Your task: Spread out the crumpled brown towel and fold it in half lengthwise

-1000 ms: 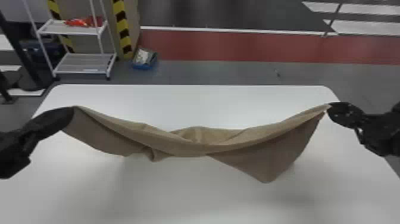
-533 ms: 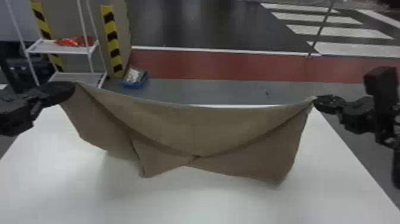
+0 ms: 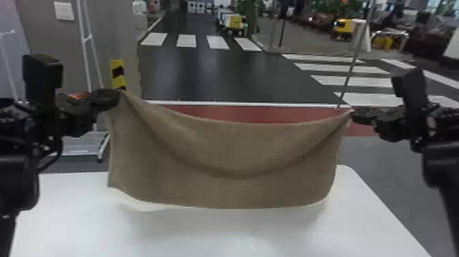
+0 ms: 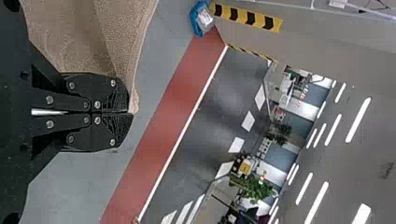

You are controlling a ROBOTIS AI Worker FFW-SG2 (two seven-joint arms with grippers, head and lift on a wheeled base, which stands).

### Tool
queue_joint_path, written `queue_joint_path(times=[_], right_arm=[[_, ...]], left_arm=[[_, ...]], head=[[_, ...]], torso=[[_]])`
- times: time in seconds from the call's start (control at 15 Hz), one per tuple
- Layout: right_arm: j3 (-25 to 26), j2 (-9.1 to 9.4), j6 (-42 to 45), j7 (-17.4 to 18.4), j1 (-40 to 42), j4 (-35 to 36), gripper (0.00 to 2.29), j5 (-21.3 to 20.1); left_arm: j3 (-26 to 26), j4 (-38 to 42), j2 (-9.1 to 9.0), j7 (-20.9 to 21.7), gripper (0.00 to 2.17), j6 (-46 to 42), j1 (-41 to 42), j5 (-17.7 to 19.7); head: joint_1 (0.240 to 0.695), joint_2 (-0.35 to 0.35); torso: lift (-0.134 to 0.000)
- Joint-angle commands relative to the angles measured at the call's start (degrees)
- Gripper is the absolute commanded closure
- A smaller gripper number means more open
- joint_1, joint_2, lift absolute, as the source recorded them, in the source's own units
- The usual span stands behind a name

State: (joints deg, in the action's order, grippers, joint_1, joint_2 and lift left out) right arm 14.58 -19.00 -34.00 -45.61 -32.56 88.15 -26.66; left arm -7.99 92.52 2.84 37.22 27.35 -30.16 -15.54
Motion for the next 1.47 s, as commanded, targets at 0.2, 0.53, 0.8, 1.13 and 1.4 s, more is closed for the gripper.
queue_joint_path(times=[0.2, 0.53, 0.8, 1.13, 1.4], right_arm=[[5.5, -6.67, -3.2, -2.0, 8.5, 9.0, 2.25, 7.4], [14.1, -5.17, 10.1, -5.6, 39.6, 26.7, 2.25, 11.5], [17.1, -4.12, 28.1, -9.9, 55.6, 27.4, 2.25, 11.3], [23.5, -3.86, 34.9, -15.0, 60.1, 25.1, 2.25, 10.8], [28.0, -5.79, 37.4, -18.1, 60.1, 21.5, 2.25, 10.3]], left_arm=[[-3.3, 14.2, 0.32, 1.5, 1.37, 2.1, 9.9, 3.3], [-7.2, 30.7, 2.17, 5.1, 1.38, -10.7, 40.9, 7.5], [-8.6, 28.7, 6.56, 11.6, 1.38, -20.9, 53.4, 7.8], [-12.2, 28.3, 12.71, 20.6, 1.37, -21.8, 58.7, 7.6], [-15.9, 27.6, 14.82, 22.8, 1.37, -21.8, 58.8, 7.8]], head=[[0.335, -0.186], [0.488, -0.220], [0.695, -0.223], [0.695, -0.254], [0.695, -0.287]], torso=[[-0.124], [-0.124], [-0.124], [-0.124], [-0.124]])
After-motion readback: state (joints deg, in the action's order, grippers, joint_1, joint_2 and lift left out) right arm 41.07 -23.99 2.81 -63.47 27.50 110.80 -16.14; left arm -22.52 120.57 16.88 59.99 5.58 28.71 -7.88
